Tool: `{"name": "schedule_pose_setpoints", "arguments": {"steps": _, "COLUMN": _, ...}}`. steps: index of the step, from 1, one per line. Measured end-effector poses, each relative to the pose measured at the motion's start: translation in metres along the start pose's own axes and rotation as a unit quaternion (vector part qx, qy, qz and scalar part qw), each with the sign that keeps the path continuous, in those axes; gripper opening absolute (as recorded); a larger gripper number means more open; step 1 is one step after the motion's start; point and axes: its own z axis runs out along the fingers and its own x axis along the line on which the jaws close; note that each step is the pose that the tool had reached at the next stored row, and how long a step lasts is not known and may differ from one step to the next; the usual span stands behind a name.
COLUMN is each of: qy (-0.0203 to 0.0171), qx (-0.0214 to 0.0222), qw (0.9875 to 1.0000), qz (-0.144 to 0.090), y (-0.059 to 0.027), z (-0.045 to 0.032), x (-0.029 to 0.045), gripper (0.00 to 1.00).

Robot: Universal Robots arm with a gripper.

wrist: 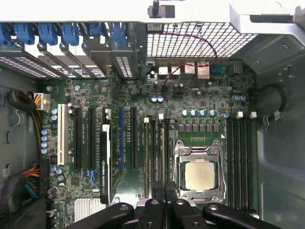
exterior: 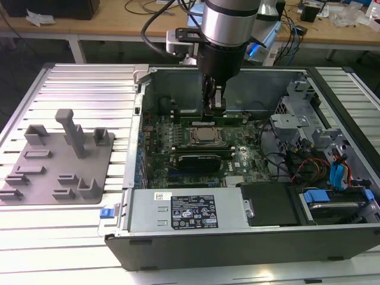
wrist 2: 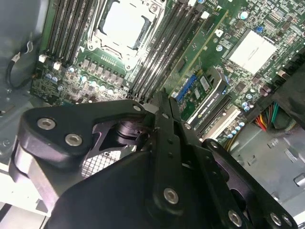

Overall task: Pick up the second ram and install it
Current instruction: 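Pick up the second ram and move it above second insertion slot, then insert the second ram into the second slot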

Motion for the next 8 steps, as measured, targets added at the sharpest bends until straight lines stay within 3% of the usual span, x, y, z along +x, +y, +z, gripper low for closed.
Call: {"name": "schedule_pose_setpoints", "arguments": {"steps": 8, "qy": 0.0000, "qx": 0.0000, "qw": 1.0000, "qz": 0.000, "y": 0.0000, "z": 0.0004, "x": -0.0005, "gripper": 0.09}}
